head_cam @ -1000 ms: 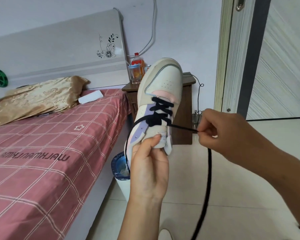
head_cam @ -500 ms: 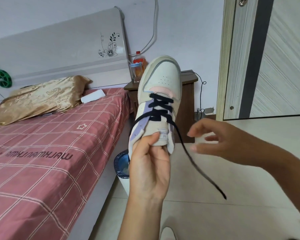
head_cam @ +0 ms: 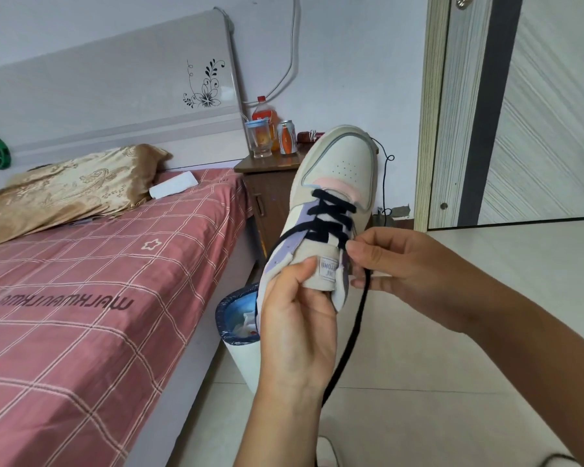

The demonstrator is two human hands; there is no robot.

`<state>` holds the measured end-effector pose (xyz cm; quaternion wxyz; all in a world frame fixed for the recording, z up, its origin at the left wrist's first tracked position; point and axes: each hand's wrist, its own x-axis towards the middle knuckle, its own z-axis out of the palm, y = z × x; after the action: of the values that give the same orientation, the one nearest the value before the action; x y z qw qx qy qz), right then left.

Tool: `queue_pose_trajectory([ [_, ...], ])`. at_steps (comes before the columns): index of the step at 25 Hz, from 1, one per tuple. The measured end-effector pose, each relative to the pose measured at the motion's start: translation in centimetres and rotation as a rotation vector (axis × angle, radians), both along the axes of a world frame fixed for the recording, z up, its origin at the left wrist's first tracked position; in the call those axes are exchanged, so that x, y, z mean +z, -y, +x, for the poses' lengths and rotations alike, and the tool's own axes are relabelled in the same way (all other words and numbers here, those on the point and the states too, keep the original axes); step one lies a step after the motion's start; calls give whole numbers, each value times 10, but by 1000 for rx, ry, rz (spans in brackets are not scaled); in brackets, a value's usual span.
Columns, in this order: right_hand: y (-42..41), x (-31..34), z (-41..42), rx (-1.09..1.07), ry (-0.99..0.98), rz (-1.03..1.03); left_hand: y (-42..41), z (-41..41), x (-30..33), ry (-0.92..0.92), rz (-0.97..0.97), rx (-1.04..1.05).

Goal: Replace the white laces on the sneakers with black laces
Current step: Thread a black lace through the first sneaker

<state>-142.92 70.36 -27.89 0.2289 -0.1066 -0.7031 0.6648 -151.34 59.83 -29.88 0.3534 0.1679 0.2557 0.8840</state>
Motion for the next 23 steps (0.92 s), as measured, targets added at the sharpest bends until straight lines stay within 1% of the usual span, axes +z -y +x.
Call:
queue_pose_trajectory([
  [2, -5, -5, 4, 71, -27, -3, 0, 0, 2, 19, -1, -14],
  [5, -11, -8, 8, 147, -51, 19, 1, 0, 6, -74, 38, 20],
  [6, -13, -8, 9, 148, -49, 33, 1, 0, 7, -78, 38, 42],
  [8, -14, -7, 12, 151, -61, 18, -2, 5, 9, -40, -24, 63],
  [10, -8, -3, 13, 158, -83, -76, -4, 11, 9, -15, -62, 51],
  [12, 0, 1, 12, 113, -81, -128, -5, 13, 10, 2, -92, 59],
  [13, 2, 3, 12, 63, -72, -91, -5, 15, 11, 3, -97, 86],
  [16, 5, 8, 13, -52, -32, 129, -6, 18, 13, -8, -108, 211],
  [18, 7, 8, 14, -101, -51, 218, -5, 19, 13, -54, -111, 230],
  [19, 9, 7, 14, -158, -84, 295, -5, 19, 13, -68, -108, 229],
  [20, 10, 5, 14, -249, -131, 422, -6, 18, 11, -71, -111, 235],
  [23, 15, 4, 12, -522, -271, 904, -6, 19, 10, -80, -109, 228],
])
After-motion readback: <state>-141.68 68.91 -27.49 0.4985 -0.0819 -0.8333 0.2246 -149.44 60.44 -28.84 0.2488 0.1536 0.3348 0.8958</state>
